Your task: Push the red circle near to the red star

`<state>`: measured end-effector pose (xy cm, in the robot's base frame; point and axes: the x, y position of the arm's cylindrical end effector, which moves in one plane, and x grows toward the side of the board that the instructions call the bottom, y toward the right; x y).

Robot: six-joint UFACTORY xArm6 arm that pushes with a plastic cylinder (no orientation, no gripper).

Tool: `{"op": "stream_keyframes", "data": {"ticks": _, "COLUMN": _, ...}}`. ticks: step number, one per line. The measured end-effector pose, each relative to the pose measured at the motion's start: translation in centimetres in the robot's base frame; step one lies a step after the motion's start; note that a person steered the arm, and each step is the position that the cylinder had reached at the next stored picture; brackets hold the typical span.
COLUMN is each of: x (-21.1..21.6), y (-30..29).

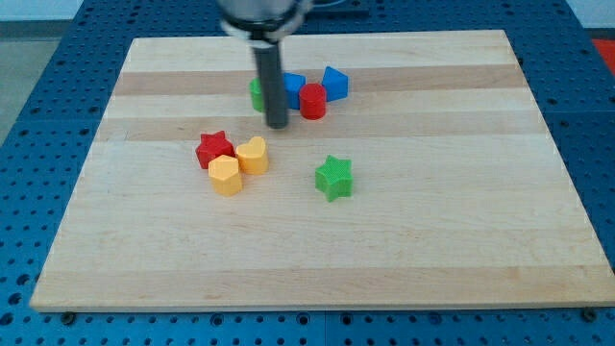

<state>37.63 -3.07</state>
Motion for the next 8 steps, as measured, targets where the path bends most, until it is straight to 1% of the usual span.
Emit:
{"op": "stream_keyframes", "data": {"ticks": 1, "x": 0.0, "y": 6.4}}
{"op": "stream_keyframes", "data": {"ticks": 2, "x": -1.6, "y": 13.6}}
{"op": "stream_keyframes", "data": {"ticks": 3, "x": -4.5, "y": 19.7}}
{"op": "stream_keyframes", "data": {"ticks": 4, "x": -4.6, "y": 11.1}}
{"op": "stream_keyframes", "data": {"ticks": 5, "x": 0.4, "y": -0.8}}
{"op": "stream_keyframes", "data": {"ticks": 6, "x": 0.9, "y": -2.2}}
{"op": "stream_keyframes", "data": {"ticks": 7, "x": 0.3, "y": 4.0}}
{"op": "stream_keyframes", "data": {"ticks": 8, "x": -2.4, "y": 10.0}}
